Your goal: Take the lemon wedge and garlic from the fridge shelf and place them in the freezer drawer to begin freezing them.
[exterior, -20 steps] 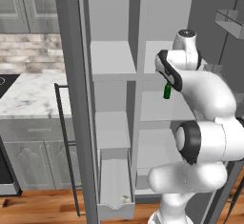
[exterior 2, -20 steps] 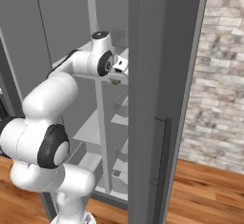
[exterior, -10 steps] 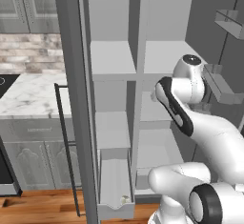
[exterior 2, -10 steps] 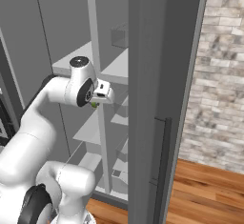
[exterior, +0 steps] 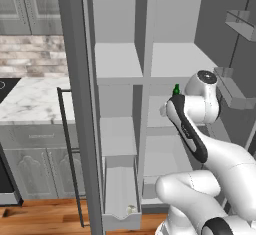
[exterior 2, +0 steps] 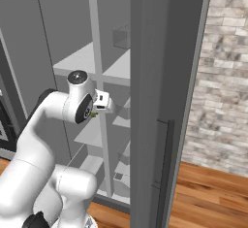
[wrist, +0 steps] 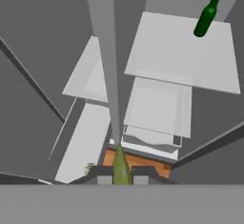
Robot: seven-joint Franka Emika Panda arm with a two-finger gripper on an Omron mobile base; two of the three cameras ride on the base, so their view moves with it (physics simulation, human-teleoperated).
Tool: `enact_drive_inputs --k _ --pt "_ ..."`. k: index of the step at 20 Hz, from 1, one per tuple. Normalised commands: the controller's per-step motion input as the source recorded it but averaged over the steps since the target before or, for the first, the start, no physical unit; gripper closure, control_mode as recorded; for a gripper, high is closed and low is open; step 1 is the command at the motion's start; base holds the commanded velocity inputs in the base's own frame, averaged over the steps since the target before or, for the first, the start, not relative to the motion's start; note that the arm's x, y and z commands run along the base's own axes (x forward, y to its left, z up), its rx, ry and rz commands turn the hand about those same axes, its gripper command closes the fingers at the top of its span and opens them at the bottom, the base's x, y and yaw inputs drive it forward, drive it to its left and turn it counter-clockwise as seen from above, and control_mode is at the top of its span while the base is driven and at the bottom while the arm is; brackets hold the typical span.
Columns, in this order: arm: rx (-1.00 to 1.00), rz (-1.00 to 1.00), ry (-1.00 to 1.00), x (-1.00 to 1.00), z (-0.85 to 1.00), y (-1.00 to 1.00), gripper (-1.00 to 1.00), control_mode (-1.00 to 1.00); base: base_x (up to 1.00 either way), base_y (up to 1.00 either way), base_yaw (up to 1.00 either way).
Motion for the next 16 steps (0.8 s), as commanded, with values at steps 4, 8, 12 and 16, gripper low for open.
enact_drive_inputs --k 4,8,12,16 --pt "0.0 0.0 0.0 0.0 0.0 0.0 1.0 -1.0 0.0 0.0 0.0" --pt "0.0 0.0 0.0 0.0 0.0 0.0 1.0 1.0 -0.26 -0.03 0.18" --pt "0.0 0.0 0.0 0.0 0.0 0.0 1.0 1.0 -0.45 -0.13 0.2" --pt "0.0 0.0 0.0 0.0 0.0 0.0 1.0 1.0 -0.55 -0.21 0.2"
